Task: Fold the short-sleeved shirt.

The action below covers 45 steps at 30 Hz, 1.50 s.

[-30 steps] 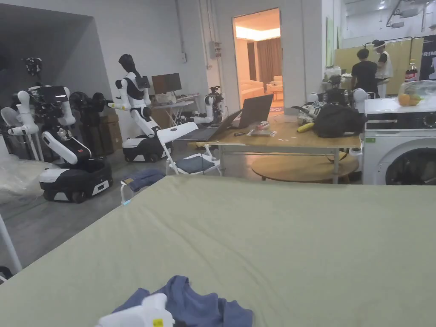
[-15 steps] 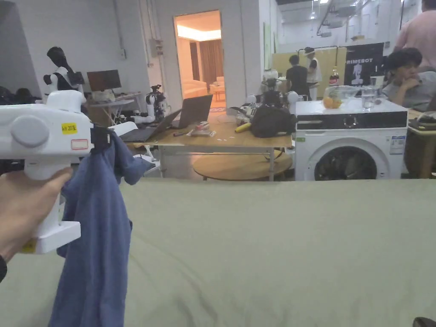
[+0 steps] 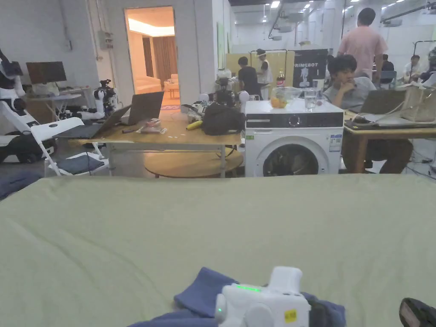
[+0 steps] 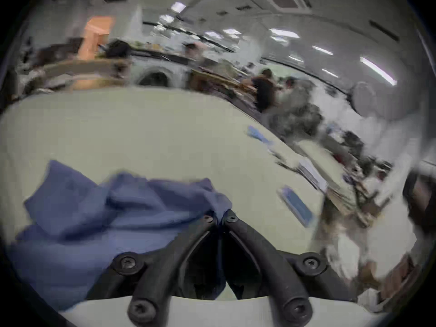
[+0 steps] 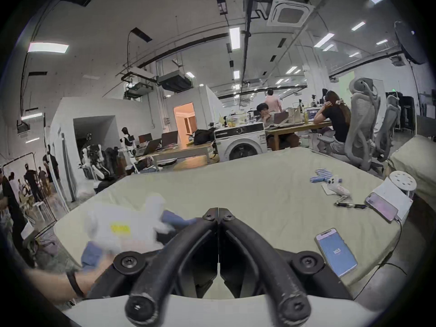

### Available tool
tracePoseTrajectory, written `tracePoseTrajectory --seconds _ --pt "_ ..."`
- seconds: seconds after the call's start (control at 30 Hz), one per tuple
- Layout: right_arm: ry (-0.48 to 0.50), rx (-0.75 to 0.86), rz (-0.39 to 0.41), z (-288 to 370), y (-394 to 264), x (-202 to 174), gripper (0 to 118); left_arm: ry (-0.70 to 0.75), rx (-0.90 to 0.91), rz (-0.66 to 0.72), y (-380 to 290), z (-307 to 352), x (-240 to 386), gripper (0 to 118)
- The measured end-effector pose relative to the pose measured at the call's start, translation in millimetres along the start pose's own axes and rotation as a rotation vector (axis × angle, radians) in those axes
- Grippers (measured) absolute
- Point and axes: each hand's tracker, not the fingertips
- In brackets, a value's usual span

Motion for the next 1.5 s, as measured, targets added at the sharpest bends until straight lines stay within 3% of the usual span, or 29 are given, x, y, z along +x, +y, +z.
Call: tracePoseTrajectory --seconds 0.1,0.13,0.17,0.2,0.23,0.37,0.53,0.7,0.73,0.8,0.87,0.97,1.1,1.13,1.2,1.4,1.5 --pt "-0.005 0.001 -0.019 5.2 1.9 7.1 0 -0.086 -0.071 -0.066 -12.8 -35.4 29.2 0" --pt "-0.009 -0.002 -0.019 6.3 2.7 8.0 0 -0.116 -0.071 -0.059 -18.1 -40.3 35.5 6" --pt "-0.017 0.0 -0.012 8.1 2.3 8.2 0 -0.137 -0.081 -0.071 -21.5 -44.5 40.0 27" --pt "-0.023 0.0 -0.004 10.2 2.3 8.7 0 -0.105 -0.093 -0.087 -23.1 -40.0 46.4 57" --pt "-0.025 -0.001 0.001 12.0 2.5 9.3 0 -0.102 -0.08 -0.086 -23.0 -32.2 42.8 61" --pt "-0.018 0.004 0.01 10.5 4.0 10.2 0 -0.077 0.064 -0.072 -10.7 31.7 7.5 61" --pt "0.004 -0.014 0.048 -10.3 1.7 3.8 0 0.225 0.383 -0.144 3.1 182.6 -20.4 61" --pt "0.039 -0.025 0.103 -23.0 -6.3 -13.7 0 0.476 0.48 -0.145 -7.1 301.8 -45.4 58" --pt "0.053 -0.028 0.104 -24.3 -8.4 -16.0 0 0.496 0.497 -0.124 -11.8 320.0 -48.9 47" --pt "0.052 -0.033 0.109 -26.4 -13.4 -21.0 0 0.513 0.545 -0.105 -24.6 347.7 -53.7 0" --pt "0.056 -0.047 0.121 -28.8 -17.2 -25.1 0 0.62 0.593 -0.066 -37.9 365.2 -55.4 0" --pt "0.068 -0.065 0.145 -30.3 -20.2 -29.6 0 0.66 0.555 -0.071 -47.5 373.7 -60.4 0" --pt "0.082 -0.072 0.144 -29.8 -20.9 -29.8 0 0.623 0.458 0.048 -50.2 370.8 -85.7 0" --pt "0.084 -0.071 0.14 -28.7 -21.8 -29.4 0 0.612 0.41 0.097 -47.1 364.9 -99.2 10" --pt "0.089 -0.074 0.128 -25.7 -23.4 -27.0 0 0.602 0.267 0.205 -44.9 348.9 -128.7 56" --pt "0.057 -0.103 0.121 -15.9 -31.8 -11.6 0 0.604 0.034 0.387 -60.0 280.4 -235.8 59" --pt "0.023 -0.114 0.11 -9.4 -34.3 -0.2 0 0.569 0.025 0.535 -66.9 260.9 -276.6 58"
